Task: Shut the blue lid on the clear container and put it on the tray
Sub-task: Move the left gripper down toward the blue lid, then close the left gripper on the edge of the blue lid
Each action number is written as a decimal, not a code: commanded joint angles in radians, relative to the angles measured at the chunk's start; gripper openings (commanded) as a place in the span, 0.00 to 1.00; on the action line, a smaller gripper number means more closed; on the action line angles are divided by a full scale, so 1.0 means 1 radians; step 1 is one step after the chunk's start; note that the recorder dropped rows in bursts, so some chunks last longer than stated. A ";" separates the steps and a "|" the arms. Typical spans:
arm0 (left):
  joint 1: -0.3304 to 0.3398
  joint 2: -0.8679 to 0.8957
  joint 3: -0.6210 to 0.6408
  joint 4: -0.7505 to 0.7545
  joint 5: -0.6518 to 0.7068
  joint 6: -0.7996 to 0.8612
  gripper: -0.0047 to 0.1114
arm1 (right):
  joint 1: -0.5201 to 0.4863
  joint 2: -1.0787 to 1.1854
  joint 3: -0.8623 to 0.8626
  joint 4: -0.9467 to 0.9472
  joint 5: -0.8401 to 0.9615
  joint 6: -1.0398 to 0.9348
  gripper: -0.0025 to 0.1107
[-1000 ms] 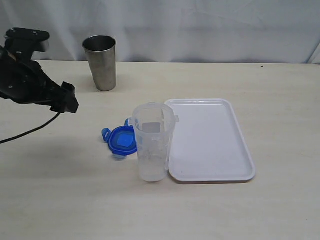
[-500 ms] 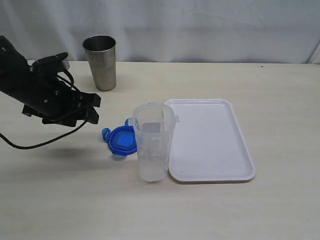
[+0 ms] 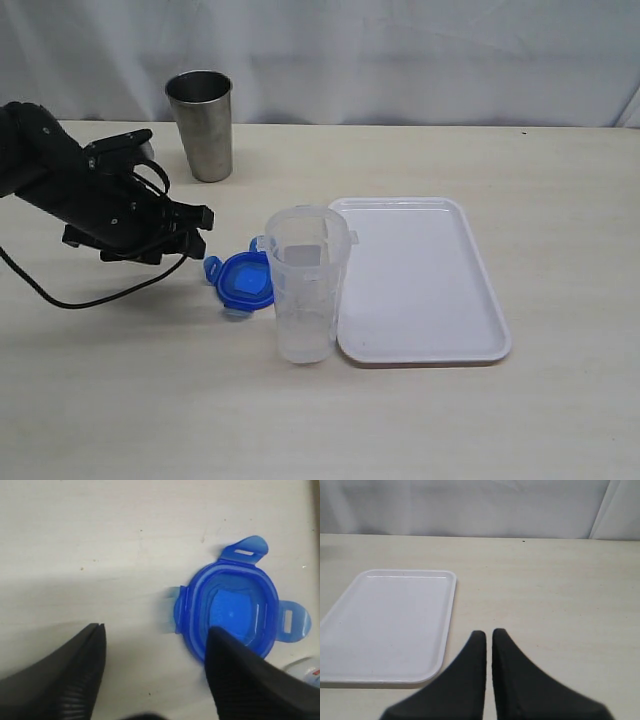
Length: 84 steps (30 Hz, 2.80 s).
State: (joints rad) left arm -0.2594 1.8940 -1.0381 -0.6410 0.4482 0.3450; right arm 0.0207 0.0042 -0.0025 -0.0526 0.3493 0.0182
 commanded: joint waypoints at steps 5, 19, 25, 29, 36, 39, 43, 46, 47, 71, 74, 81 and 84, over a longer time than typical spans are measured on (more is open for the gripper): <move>-0.008 0.008 0.002 -0.030 -0.013 0.007 0.52 | -0.006 -0.004 0.002 -0.008 -0.005 -0.006 0.06; -0.039 0.076 -0.045 -0.053 0.050 0.207 0.51 | -0.006 -0.004 0.002 -0.008 -0.005 -0.006 0.06; -0.044 0.115 -0.045 -0.053 -0.016 0.210 0.51 | -0.006 -0.004 0.002 -0.008 -0.005 -0.006 0.06; -0.044 0.117 -0.045 -0.139 -0.030 0.295 0.48 | -0.006 -0.004 0.002 -0.008 -0.005 -0.006 0.06; -0.044 0.140 -0.045 -0.268 -0.031 0.443 0.37 | -0.006 -0.004 0.002 -0.008 -0.005 -0.006 0.06; -0.044 0.152 -0.045 -0.268 -0.036 0.445 0.38 | -0.006 -0.004 0.002 -0.008 -0.005 -0.006 0.06; -0.044 0.157 -0.045 -0.264 -0.054 0.446 0.38 | -0.006 -0.004 0.002 -0.008 -0.005 -0.006 0.06; -0.044 0.157 -0.045 -0.264 -0.054 0.446 0.38 | -0.006 -0.004 0.002 -0.008 -0.005 -0.006 0.06; -0.044 0.157 -0.045 -0.264 -0.054 0.446 0.38 | -0.006 -0.004 0.002 -0.008 -0.005 -0.006 0.06; -0.042 0.157 -0.120 -0.158 0.043 0.520 0.37 | -0.006 -0.004 0.002 -0.008 -0.005 -0.006 0.06; -0.044 0.163 -0.120 -0.191 0.059 0.520 0.31 | -0.006 -0.004 0.002 -0.008 -0.005 -0.006 0.06; -0.044 0.190 -0.120 -0.185 0.050 0.520 0.22 | -0.006 -0.004 0.002 -0.008 -0.005 -0.006 0.06; -0.044 0.190 -0.120 -0.205 0.050 0.520 0.22 | -0.006 -0.004 0.002 -0.008 -0.005 -0.006 0.06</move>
State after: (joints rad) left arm -0.3022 2.0817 -1.1541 -0.8217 0.5033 0.8605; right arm 0.0207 0.0042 -0.0025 -0.0526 0.3493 0.0182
